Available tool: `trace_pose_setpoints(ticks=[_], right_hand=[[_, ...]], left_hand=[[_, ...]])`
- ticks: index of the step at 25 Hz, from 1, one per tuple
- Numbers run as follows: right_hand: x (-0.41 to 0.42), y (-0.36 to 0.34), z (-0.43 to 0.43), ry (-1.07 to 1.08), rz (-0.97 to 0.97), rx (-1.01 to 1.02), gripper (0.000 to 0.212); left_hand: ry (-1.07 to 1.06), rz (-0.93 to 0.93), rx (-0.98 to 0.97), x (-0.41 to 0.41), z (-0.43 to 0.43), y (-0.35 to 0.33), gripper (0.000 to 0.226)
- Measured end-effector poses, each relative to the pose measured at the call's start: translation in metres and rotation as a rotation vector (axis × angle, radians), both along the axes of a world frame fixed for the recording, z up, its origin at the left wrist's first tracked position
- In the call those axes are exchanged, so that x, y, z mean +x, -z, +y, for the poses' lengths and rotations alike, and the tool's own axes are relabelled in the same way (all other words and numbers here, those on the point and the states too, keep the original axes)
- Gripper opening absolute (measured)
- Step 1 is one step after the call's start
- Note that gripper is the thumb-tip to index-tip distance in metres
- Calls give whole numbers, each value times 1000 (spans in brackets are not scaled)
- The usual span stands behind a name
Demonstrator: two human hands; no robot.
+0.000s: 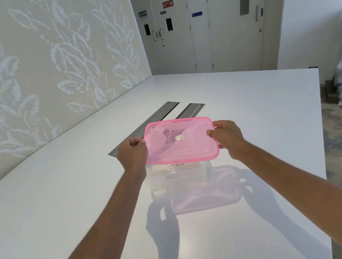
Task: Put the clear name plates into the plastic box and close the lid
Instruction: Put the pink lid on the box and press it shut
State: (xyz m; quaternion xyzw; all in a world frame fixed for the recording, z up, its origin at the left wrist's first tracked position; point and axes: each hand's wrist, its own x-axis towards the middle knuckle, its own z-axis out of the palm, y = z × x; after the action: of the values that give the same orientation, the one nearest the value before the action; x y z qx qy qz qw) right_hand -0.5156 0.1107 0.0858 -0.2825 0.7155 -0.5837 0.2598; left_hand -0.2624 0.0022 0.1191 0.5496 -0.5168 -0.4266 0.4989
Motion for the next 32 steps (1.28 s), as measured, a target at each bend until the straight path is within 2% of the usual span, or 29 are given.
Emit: trace_pose_setpoints(ticks=[3, 7, 10, 16, 21, 32], right_hand=[[3, 6, -15, 3, 8, 40, 18], [4, 12, -33, -35, 53, 130, 25], [6, 11, -44, -75, 107, 203, 13], [16, 22, -58, -106, 172, 325, 28], [17, 34, -61, -86, 179, 344, 19], [16, 49, -60, -111, 163, 370, 17]], left_hand=[[14, -61, 49, 5, -11, 17, 16], [45, -106, 125, 13, -29, 37, 16], [40, -122, 168, 18, -40, 44, 19], [24, -139, 193, 27, -51, 59, 23], [47, -168, 198, 29, -55, 69, 18], [102, -245, 140, 26, -57, 88, 20]])
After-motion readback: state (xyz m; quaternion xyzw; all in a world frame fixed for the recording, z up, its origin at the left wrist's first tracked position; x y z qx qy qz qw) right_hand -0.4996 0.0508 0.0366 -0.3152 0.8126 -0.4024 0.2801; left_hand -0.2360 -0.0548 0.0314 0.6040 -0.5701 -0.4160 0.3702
